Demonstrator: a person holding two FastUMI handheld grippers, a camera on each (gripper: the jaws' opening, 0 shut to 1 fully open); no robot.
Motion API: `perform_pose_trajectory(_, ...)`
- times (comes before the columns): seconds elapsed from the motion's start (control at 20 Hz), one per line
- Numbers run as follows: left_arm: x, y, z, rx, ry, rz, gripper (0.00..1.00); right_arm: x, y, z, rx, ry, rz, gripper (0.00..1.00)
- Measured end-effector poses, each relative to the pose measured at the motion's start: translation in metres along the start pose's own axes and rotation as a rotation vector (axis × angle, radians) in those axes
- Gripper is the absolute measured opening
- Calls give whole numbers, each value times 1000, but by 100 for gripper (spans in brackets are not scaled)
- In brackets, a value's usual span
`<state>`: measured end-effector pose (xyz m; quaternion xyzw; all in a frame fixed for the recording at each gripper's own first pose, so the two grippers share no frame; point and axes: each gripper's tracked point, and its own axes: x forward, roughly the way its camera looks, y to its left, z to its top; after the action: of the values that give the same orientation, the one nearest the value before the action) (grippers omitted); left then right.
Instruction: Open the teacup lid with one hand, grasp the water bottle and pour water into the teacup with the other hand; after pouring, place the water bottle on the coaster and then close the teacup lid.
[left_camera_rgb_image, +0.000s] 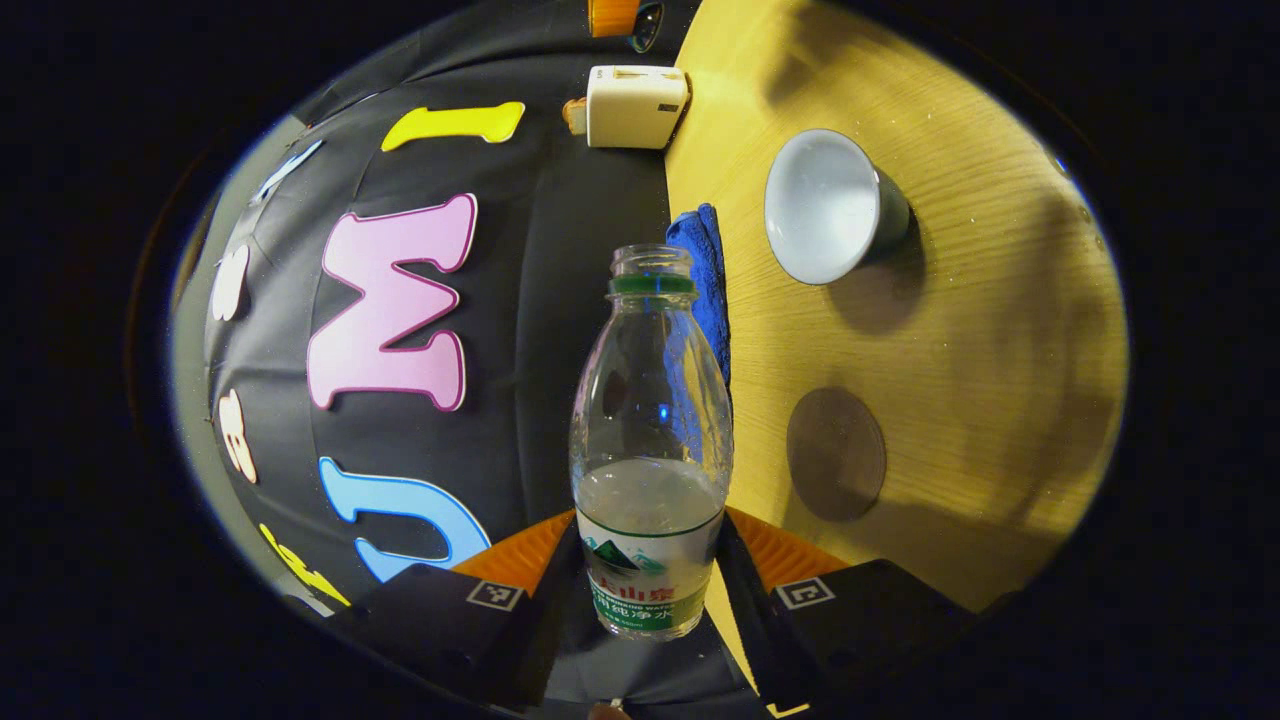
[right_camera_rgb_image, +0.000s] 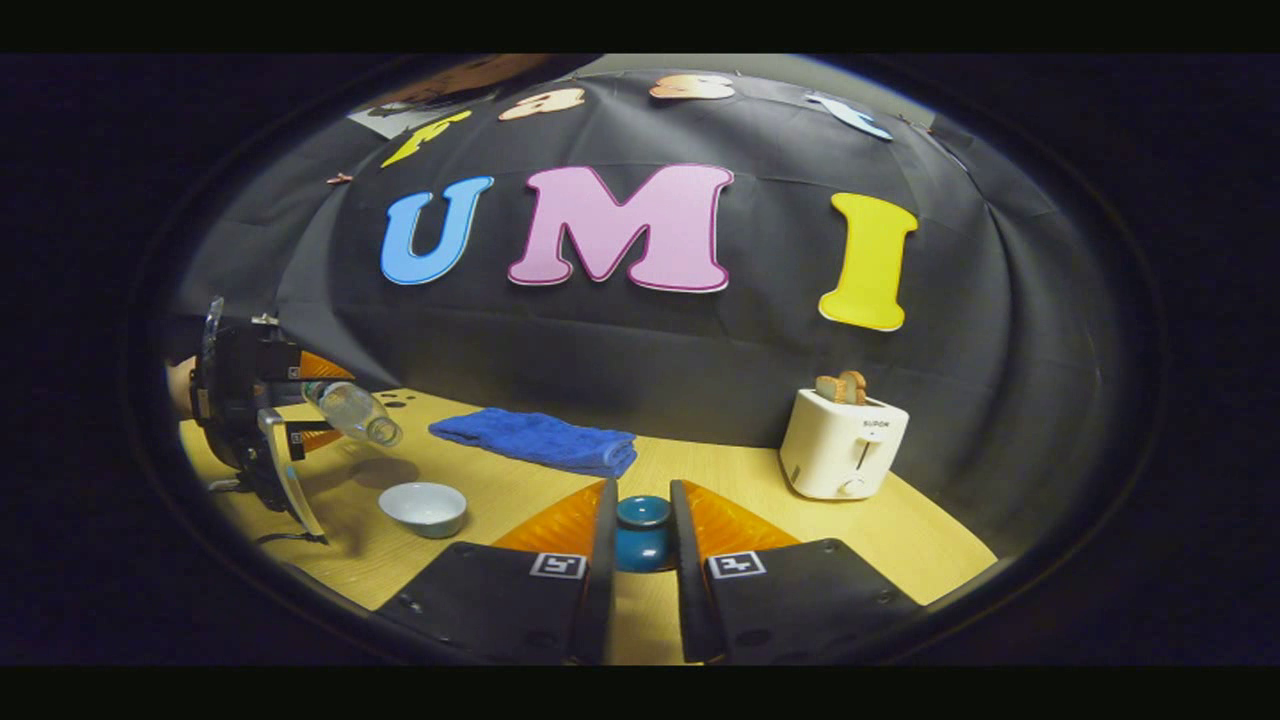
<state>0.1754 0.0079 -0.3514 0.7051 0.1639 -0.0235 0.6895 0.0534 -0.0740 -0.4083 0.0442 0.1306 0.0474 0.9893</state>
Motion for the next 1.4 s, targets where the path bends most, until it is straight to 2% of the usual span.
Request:
perform_pose_trajectory(0.2, 5, 4, 5, 61, -23, 21, 76, -1, -2, 0, -2, 0, 1, 24)
perform_pose_trajectory(0.25, 7, 4, 7, 74, -28, 25, 76, 0, -2, 0, -2, -1, 1, 29)
perform_pose_trajectory(0.3, 7, 4, 6, 85, -33, 24, 76, 0, -2, 0, -3, -2, 1, 24)
perform_pose_trajectory(0.75, 10, 2, 7, 140, -48, 29, 76, 0, -4, -2, 1, -1, -7, 24)
perform_pose_trajectory(0.8, 11, 2, 8, 144, -48, 31, 76, 0, -5, -2, 0, -2, -8, 29)
perform_pose_trajectory(0.85, 11, 3, 6, 147, -48, 33, 76, 0, -5, -2, 0, -1, -10, 24)
perform_pose_trajectory(1.4, 14, 10, 7, 223, -81, 90, 76, -4, -8, -3, -6, -3, -15, 24)
